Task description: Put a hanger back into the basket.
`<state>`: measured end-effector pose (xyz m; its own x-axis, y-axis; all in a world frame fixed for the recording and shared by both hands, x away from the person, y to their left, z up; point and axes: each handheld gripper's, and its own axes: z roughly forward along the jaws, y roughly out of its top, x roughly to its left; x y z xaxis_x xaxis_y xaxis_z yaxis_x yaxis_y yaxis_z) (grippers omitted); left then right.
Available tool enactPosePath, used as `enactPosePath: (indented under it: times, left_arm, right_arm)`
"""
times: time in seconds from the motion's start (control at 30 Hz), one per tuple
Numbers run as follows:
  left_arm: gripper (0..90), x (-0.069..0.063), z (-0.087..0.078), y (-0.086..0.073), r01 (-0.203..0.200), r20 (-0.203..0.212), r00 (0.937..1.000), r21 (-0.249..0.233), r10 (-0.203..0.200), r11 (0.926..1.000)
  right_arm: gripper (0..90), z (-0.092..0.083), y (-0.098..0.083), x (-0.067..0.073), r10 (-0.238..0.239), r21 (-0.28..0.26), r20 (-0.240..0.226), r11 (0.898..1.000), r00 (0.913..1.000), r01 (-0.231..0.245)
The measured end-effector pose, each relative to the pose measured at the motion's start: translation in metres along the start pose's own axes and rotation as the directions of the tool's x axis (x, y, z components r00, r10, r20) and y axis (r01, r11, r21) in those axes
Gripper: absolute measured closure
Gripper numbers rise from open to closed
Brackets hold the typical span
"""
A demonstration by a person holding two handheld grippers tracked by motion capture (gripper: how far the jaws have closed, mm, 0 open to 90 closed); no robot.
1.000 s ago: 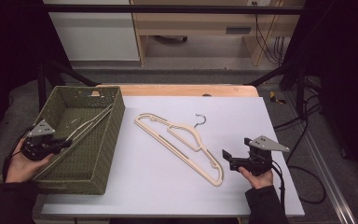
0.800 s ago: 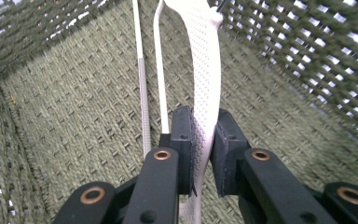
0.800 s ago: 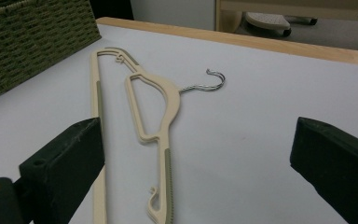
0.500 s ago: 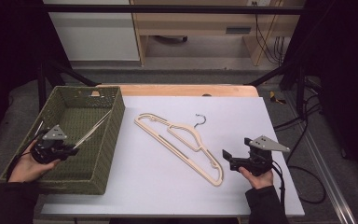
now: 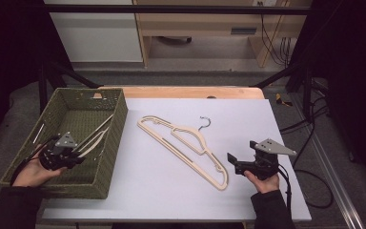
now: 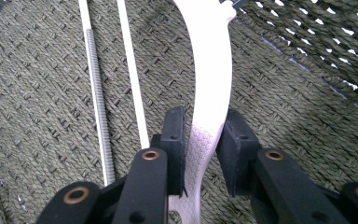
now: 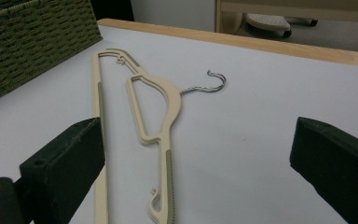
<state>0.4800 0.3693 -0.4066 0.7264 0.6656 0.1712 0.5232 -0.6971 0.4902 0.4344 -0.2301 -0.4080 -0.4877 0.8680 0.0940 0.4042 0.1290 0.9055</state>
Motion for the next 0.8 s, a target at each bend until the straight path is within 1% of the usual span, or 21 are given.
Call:
enactPosePath:
  times: [0.13,0.2,0.27,0.3,0.33,0.37,0.4,0.47,0.53,0.6,0.63,0.67,0.7,0.73,0.77,0.8]
  left_arm:
    - [64.5,0.0,-0.005,0.001,0.004,-0.016,0.9999,-0.024,-0.004,0.9997]
    - [61.6,0.0,-0.009,0.002,0.013,-0.019,0.9997,-0.061,-0.014,0.998]
    - [57.0,0.001,-0.015,0.003,0.031,-0.016,0.9994,-0.086,-0.032,0.9958]
    - [55.7,0.002,-0.017,0.003,0.033,-0.022,0.9991,-0.104,-0.036,0.994]
    - [54.1,0.002,-0.021,0.004,0.044,-0.025,0.9985,-0.13,-0.048,0.9905]
    - [50.8,0.002,-0.023,0.005,0.054,-0.024,0.998,-0.148,-0.059,0.9875]
    - [49.3,0.003,-0.027,0.006,0.064,-0.022,0.9974,-0.174,-0.069,0.9827]
    - [45.1,0.002,-0.034,0.008,0.093,-0.022,0.9947,-0.232,-0.101,0.9683]
    - [40.7,0.001,-0.039,0.01,0.121,-0.022,0.991,-0.284,-0.132,0.9513]
    - [35.8,0.0,-0.044,0.013,0.164,-0.017,0.9838,-0.321,-0.179,0.933]
    - [33.9,-0.002,-0.046,0.015,0.176,-0.013,0.9814,-0.341,-0.191,0.9233]
    - [32.1,-0.003,-0.048,0.017,0.18,-0.014,0.98,-0.365,-0.198,0.9134]
    - [30.5,-0.005,-0.05,0.019,0.196,-0.009,0.9763,-0.387,-0.216,0.9011]
    - [28.8,-0.008,-0.052,0.021,0.208,0.004,0.9742,-0.409,-0.226,0.8888]
    - [26.4,-0.011,-0.054,0.024,0.221,0.019,0.9715,-0.431,-0.236,0.8748]
    - [24.0,-0.014,-0.055,0.027,0.23,0.027,0.9695,-0.449,-0.244,0.8635]
  right_arm:
    - [4.0,-0.001,0.0,0.0,0.003,-0.006,-0.004,1.0,1.0,-0.003]
    - [4.1,-0.001,0.001,0.0,0.004,-0.007,-0.006,1.0,1.0,-0.004]
    - [4.3,-0.001,0.001,0.0,0.003,-0.006,-0.008,1.0,1.0,-0.003]
    - [4.3,0.0,0.001,0.0,0.0,-0.01,-0.008,1.0,1.0,0.0]
    - [4.4,0.0,0.001,0.0,-0.001,-0.01,-0.01,1.0,0.9999,0.001]
    - [4.6,0.0,0.001,0.0,0.0,-0.009,-0.011,1.0,0.9999,0.0]
    - [4.6,0.0,0.001,0.0,0.004,-0.008,-0.01,1.0,0.9999,-0.004]
    - [4.7,0.0,0.001,0.0,0.005,-0.006,-0.01,1.0,0.9999,-0.005]
    - [4.9,0.001,0.001,0.0,0.011,-0.005,-0.01,1.0,0.9999,-0.011]
    - [5.0,0.001,0.001,0.0,0.006,0.001,-0.014,1.0,0.9999,-0.006]
    - [5.1,0.002,0.001,0.0,0.006,-0.003,-0.012,1.0,0.9999,-0.006]
    - [5.2,0.002,0.001,0.0,0.007,-0.002,-0.012,1.0,0.9999,-0.007]
    - [5.2,0.002,0.0,0.001,0.01,0.002,-0.011,1.0,0.9999,-0.01]
    - [5.2,0.002,0.0,0.0,0.011,0.002,-0.011,1.0,0.9999,-0.011]
    - [5.4,0.002,0.0,0.0,0.013,0.004,-0.013,1.0,0.9998,-0.013]
    - [5.4,0.003,0.001,0.001,0.015,0.007,-0.015,1.0,0.9998,-0.015]
